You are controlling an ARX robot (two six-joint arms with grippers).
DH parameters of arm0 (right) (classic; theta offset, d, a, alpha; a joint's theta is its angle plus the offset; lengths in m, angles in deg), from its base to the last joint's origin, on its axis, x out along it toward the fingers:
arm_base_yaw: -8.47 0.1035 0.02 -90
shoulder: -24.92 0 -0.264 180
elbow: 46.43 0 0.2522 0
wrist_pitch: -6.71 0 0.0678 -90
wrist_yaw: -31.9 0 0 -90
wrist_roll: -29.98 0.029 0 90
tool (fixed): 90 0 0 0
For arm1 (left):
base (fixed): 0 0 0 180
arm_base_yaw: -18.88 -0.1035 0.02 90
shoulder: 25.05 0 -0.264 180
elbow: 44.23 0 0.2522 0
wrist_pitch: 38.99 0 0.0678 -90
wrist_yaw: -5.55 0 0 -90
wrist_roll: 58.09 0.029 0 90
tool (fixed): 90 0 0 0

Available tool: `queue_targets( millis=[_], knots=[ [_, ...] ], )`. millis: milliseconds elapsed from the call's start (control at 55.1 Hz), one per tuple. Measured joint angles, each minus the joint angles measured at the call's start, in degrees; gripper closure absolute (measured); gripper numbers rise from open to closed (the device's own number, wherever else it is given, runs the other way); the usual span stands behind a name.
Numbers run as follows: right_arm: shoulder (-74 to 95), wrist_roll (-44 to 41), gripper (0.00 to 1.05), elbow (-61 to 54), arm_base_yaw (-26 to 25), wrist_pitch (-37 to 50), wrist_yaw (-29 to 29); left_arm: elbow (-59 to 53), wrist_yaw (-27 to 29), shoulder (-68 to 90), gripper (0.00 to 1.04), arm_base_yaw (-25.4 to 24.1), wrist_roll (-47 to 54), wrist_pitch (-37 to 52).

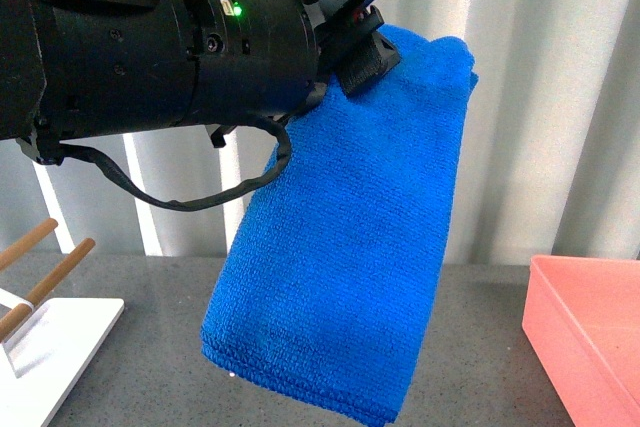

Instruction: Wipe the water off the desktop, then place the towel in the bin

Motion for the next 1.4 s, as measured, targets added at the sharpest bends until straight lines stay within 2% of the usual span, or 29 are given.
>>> queue_targets(
  millis=[145, 254, 381, 599, 745, 890, 1199, 1399],
  knots=[
    [17.77, 4.85, 0.07, 5.73, 1.11, 13.05, 13.05, 0.0, 0.04, -0.11, 0.99, 0.0, 0.0, 0.0],
    [26.91, 9.68, 0.07, 9.22, 3.93, 18.32, 16.13, 0.0, 0.02, -0.11, 0.99, 0.0, 0.0, 0.0],
    [32.98, 13.16, 0.07, 11.93, 8.5, 23.21, 16.44, 0.0, 0.02, -0.11, 0.99, 0.0, 0.0, 0.0],
    [37.81, 13.46, 0.07, 15.04, 16.11, 27.21, 17.35, -0.02, 0.02, -0.11, 0.99, 0.0, 0.0, 0.0],
    [44.46, 12.52, 0.07, 19.41, 21.22, 28.37, 13.77, 0.0, 0.02, -0.11, 0.99, 0.0, 0.02, 0.0],
    [49.81, 12.66, 0.07, 23.02, 23.8, 30.67, 13.4, 0.0, 0.02, -0.11, 0.99, 0.0, 0.0, 0.0],
    [56.68, 13.6, 0.07, 29.09, 30.25, 38.38, 16.87, -0.02, 0.04, -0.11, 0.99, 0.0, 0.04, 0.0],
    [59.43, 14.12, 0.07, 31.15, 32.41, 40.11, 14.78, 0.0, 0.57, -0.13, 0.99, -0.17, 0.2, 0.0]
  ],
)
